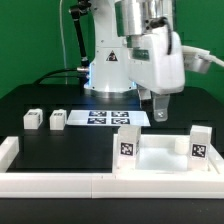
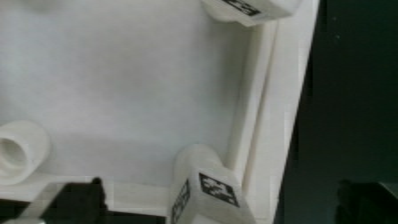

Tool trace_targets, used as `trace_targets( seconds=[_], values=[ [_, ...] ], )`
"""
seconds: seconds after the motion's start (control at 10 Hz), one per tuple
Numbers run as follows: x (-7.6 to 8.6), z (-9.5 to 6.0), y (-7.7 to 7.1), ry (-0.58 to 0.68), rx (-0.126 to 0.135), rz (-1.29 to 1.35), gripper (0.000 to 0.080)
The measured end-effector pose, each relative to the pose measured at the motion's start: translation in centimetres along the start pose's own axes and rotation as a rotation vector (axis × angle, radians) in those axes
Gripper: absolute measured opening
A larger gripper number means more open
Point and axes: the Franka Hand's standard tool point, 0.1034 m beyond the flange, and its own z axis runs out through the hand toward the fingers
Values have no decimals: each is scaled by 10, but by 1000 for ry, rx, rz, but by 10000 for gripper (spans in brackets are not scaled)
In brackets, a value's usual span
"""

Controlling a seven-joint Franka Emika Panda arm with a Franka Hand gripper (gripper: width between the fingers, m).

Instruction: Assemble square table

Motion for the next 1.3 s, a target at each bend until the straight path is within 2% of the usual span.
trace_targets(
  seconds=[0.3, 0.5, 0.6, 0.7, 0.8, 1.0, 1.3],
  values=[
    [1, 1, 1, 1, -2, -240, 649],
    [9, -1, 11, 38, 14, -621, 649],
    [14, 0, 16, 67, 9, -828, 649],
    [21, 8, 24, 70, -13, -991, 649],
    [27, 16, 30, 65, -33, -1068, 649],
    [28, 14, 28, 74, -45, -1184, 649],
    [31, 17, 32, 70, -54, -1192, 649]
  ],
)
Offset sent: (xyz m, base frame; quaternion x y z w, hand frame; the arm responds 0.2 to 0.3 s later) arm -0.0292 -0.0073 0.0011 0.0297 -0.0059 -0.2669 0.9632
